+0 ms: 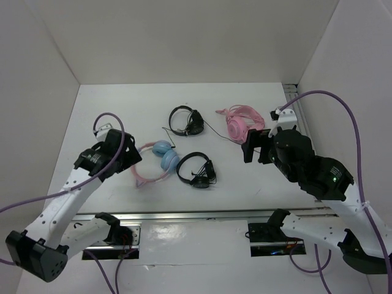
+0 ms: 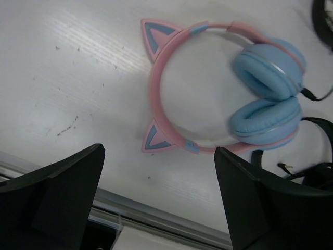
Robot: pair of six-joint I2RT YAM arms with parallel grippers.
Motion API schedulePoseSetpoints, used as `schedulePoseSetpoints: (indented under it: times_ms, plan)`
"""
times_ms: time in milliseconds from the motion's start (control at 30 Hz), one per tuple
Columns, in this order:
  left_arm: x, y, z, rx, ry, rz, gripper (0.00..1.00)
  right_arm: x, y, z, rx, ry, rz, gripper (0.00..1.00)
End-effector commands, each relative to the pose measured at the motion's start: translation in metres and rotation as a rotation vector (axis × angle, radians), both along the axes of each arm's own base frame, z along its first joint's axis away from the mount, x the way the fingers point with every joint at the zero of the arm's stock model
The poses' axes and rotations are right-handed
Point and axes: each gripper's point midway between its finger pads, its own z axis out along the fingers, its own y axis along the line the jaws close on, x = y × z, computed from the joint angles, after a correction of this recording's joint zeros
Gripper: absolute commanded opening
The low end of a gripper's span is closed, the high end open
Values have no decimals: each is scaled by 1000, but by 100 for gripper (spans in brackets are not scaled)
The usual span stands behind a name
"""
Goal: Wrap the headphones
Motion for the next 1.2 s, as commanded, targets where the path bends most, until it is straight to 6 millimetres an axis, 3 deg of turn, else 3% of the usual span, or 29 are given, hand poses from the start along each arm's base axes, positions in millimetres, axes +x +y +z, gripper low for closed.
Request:
schedulePoseSetpoints:
  times_ms: [0,167,200,233,300,433,500,867,1033,1167]
  plan:
    - [10,-6,-27,-84,8,130,100,3,19,20,83,-72,80,100]
    - [17,-3,-82,-45,66,185,100,3,28,10,70,-47,118,100]
    - [27,-4,-86,-58,40,193,100,3,31,8,75,-42,132,100]
    - [27,-2,-103,-29,80,200,100,0,31,6,78,-39,141,100]
    - [34,0,-117,-13,95,217,100,0,31,5,86,-47,142,100]
    - [40,16,-155,19,200,256,100,-6,34,-3,105,-33,171,100]
    - [41,15,-174,-9,251,253,100,-10,34,3,132,-55,185,100]
    - [30,2,-190,-49,326,176,83,-12,37,2,145,-45,199,100]
    - [22,-3,-196,-76,362,171,57,-11,38,8,165,-55,197,100]
    - [20,-7,-202,-89,394,163,12,-13,39,8,175,-59,207,100]
